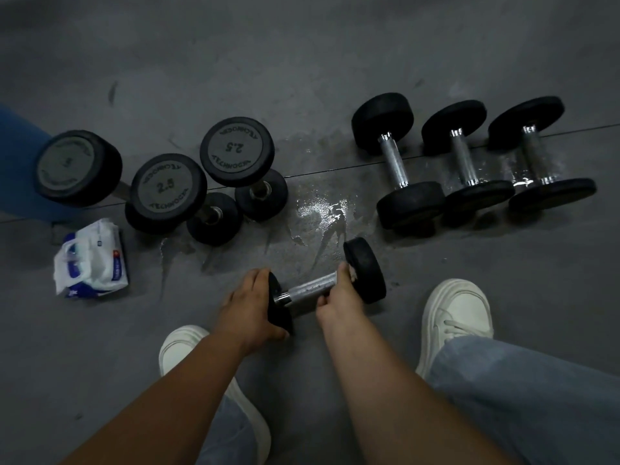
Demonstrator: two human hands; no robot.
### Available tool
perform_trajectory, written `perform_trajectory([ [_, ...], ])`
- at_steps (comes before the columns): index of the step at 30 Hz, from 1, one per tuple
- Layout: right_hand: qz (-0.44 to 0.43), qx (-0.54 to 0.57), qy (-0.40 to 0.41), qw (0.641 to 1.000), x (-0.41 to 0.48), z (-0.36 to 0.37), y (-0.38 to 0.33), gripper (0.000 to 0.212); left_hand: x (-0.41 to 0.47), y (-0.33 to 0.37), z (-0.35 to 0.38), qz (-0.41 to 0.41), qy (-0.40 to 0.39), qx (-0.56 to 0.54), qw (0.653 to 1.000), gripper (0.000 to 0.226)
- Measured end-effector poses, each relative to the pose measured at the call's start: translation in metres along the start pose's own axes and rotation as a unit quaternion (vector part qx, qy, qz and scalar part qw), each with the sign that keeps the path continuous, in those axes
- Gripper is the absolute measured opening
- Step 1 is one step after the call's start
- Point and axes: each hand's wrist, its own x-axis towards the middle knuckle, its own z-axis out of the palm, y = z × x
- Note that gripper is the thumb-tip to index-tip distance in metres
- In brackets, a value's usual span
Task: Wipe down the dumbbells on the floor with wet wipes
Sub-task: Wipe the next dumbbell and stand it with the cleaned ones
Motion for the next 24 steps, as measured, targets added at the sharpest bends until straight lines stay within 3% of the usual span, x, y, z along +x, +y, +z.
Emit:
perform_trajectory([
  [3,0.011,0.01,-0.003,1.0,-0.008,0.007,-0.008,0.042,0.002,-0.001,-0.003,0.005,-0.011,0.007,1.0,0.129],
  [9,-0.075,-0.02,0.002,0.997,-0.006,-0.014,0.009,0.032,0.002,-0.002,-0.003,0.004,-0.013,0.012,1.0,0.13],
  [13,-0.06,-0.04,0.005,0.997,-0.011,-0.002,-0.008,0.027,0.003,-0.002,-0.002,0.0,-0.009,0.006,1.0,0.129],
  [16,-0.12,-0.083,0.017,0.989,-0.002,-0.023,0.01,0.026,0.003,-0.003,-0.003,-0.005,-0.014,0.002,1.0,0.131],
  [18,-0.089,-0.069,0.017,0.993,0.0,-0.042,0.026,0.016,0.003,-0.002,-0.003,-0.004,-0.017,0.006,1.0,0.13],
  [21,0.021,-0.047,0.019,0.999,-0.003,-0.044,0.023,0.025,0.001,-0.002,-0.002,0.001,-0.012,0.006,1.0,0.129],
  [24,0.033,-0.022,-0.006,0.999,0.007,-0.028,0.004,0.024,0.0,-0.001,-0.003,0.003,-0.008,0.009,1.0,0.127],
])
